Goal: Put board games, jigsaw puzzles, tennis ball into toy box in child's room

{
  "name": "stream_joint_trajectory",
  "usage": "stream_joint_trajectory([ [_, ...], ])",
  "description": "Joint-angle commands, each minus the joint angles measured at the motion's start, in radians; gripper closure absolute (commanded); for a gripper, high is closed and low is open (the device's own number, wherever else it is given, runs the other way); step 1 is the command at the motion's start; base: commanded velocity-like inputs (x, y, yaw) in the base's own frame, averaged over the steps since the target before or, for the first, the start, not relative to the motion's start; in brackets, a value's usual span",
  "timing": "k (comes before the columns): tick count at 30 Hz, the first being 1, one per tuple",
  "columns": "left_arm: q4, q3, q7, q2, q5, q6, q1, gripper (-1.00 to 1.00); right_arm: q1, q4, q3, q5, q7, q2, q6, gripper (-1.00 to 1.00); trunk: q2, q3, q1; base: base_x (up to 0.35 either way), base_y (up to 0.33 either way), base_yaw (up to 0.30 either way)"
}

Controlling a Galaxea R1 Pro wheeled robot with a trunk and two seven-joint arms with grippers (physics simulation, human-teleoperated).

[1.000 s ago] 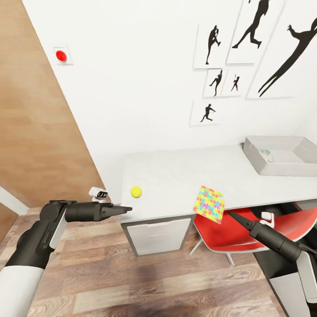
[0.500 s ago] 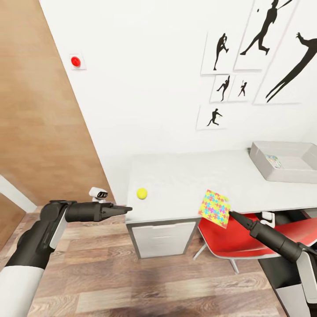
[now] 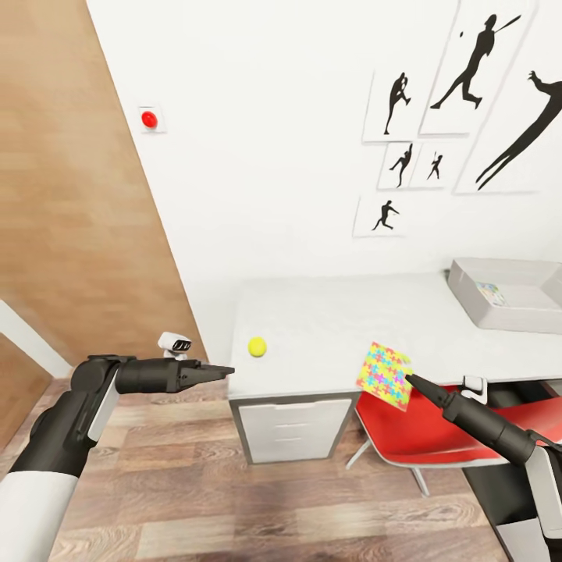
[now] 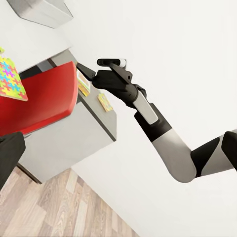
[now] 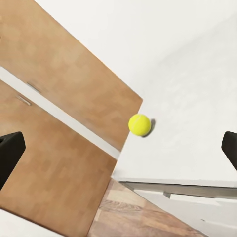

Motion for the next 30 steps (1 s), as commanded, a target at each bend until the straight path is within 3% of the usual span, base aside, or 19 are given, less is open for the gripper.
stream_joint_trajectory([
  [1, 0.000, -0.002, -0.003, 0.001, 0.001, 0.011, -0.001, -1.00, -0.001, 0.000, -0.001, -0.004, 0.001, 0.000, 0.005, -1.00, -0.002, 0.000, 0.001, 0.000, 0.000, 0.064],
  [30, 0.000, -0.003, -0.003, 0.002, 0.001, 0.006, 0.005, -1.00, 0.001, 0.000, -0.001, -0.004, 0.002, 0.000, -0.009, -1.00, -0.002, 0.046, 0.001, 0.000, 0.000, 0.063],
])
